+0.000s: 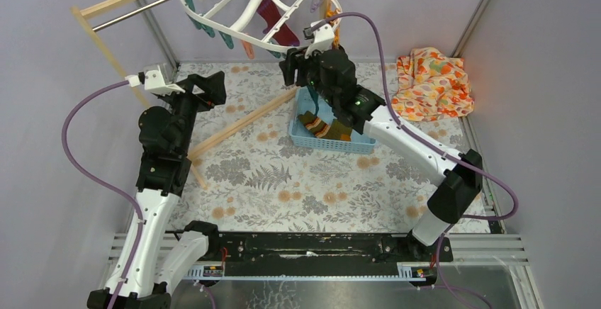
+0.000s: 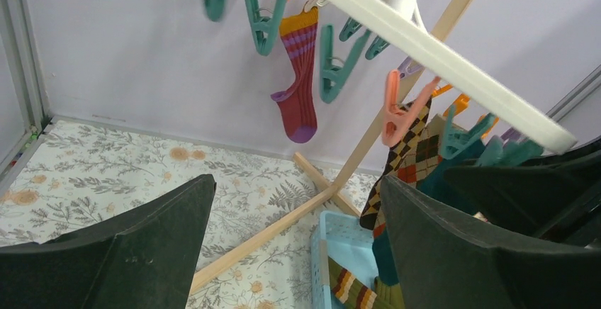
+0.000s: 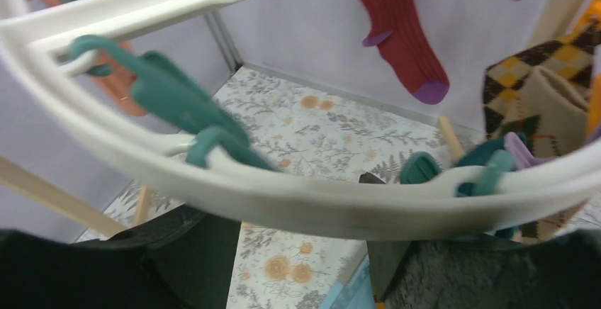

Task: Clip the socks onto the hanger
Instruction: Rotate the hanger at the clothesline.

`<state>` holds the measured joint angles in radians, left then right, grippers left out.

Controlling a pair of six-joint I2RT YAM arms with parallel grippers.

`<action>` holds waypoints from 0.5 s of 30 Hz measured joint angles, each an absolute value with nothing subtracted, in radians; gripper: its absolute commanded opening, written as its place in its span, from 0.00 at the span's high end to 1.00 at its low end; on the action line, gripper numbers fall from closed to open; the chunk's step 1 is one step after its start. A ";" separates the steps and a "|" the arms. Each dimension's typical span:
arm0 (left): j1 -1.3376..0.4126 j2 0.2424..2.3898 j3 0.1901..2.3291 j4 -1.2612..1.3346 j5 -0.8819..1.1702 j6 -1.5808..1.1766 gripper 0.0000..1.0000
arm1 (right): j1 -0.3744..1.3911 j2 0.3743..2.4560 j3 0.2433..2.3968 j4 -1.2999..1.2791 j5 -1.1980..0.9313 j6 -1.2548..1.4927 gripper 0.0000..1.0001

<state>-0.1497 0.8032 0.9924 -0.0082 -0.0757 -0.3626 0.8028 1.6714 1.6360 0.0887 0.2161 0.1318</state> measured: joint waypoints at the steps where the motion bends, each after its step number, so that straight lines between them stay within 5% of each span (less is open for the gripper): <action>1: -0.150 0.802 0.989 -0.009 -0.076 -0.363 0.06 | 0.793 1.664 1.629 0.088 0.223 0.132 0.33; 15: -0.150 0.794 0.979 -0.016 -0.075 -0.363 0.06 | 0.628 1.610 1.616 0.084 0.269 0.153 0.32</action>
